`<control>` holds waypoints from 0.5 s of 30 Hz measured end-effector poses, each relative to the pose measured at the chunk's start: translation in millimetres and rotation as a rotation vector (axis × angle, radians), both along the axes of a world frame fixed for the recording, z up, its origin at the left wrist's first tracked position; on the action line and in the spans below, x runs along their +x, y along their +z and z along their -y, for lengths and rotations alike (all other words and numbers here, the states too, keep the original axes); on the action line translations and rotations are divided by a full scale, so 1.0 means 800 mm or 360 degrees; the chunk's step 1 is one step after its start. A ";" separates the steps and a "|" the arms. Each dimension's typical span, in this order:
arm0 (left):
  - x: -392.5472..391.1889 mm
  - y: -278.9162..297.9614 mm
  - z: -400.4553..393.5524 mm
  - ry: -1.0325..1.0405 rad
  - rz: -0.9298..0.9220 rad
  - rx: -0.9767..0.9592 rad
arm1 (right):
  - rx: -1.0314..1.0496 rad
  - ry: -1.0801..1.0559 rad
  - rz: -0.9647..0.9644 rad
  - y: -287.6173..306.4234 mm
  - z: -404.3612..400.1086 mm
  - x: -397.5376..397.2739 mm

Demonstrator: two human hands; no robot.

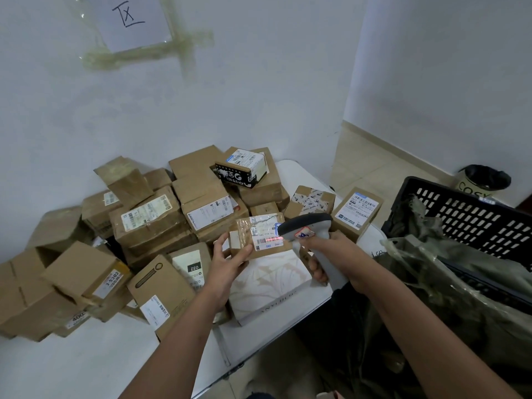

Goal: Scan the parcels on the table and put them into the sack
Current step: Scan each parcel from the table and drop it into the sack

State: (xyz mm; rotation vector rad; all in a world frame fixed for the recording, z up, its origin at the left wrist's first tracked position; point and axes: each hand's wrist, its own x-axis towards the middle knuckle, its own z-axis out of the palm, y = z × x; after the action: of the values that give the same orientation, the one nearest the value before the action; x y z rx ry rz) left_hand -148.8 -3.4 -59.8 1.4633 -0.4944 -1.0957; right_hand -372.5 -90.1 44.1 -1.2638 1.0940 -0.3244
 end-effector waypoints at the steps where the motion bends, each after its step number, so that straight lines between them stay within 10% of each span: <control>1: -0.004 0.002 0.001 -0.0019 0.0002 0.0018 | 0.0027 -0.0038 0.0011 -0.002 0.001 -0.006; 15: -0.214 -0.069 0.034 -0.1161 -0.0584 0.0860 | 0.0753 -0.1424 -0.0015 -0.142 -0.025 -0.322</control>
State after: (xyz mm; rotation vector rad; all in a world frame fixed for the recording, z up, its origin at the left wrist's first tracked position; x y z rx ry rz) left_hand -319.9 -30.5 -115.3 1.5114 -0.5017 -2.1635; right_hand -629.8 -70.3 -69.8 -0.3027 1.5911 -0.6746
